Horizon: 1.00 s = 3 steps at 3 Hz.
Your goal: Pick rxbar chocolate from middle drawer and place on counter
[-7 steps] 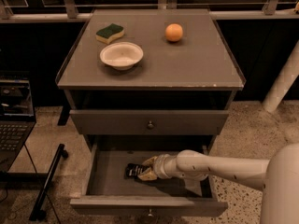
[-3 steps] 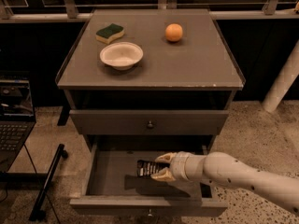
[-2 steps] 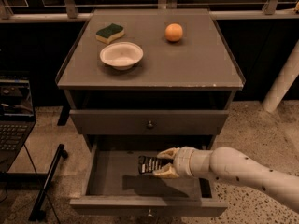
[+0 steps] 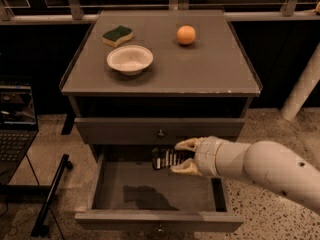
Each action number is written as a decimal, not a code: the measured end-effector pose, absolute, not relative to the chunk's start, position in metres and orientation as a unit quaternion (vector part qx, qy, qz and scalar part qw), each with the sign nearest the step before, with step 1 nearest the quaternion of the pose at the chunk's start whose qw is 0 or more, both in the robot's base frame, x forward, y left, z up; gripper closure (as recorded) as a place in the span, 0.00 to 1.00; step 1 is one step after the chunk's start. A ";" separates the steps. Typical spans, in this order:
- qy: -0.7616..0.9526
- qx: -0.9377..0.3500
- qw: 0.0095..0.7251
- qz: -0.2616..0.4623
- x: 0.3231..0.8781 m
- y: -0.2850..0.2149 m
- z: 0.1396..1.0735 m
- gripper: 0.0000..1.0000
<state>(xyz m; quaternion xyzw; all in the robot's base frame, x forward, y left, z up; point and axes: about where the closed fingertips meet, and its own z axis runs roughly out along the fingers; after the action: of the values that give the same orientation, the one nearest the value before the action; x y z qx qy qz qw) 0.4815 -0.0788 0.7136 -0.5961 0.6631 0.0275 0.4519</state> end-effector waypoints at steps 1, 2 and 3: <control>0.642 -0.609 0.465 -0.028 0.484 -0.081 0.781 1.00; 0.616 -0.616 0.483 -0.086 0.494 -0.073 0.851 1.00; 0.616 -0.616 0.483 -0.086 0.494 -0.073 0.851 1.00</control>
Offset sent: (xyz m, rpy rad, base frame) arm 0.0226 0.0079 0.2088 -0.1823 -0.3358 -0.0419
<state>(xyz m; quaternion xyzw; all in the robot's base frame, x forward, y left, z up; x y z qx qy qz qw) 0.4937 -0.0733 0.8507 -0.6164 0.6156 -0.0856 0.4834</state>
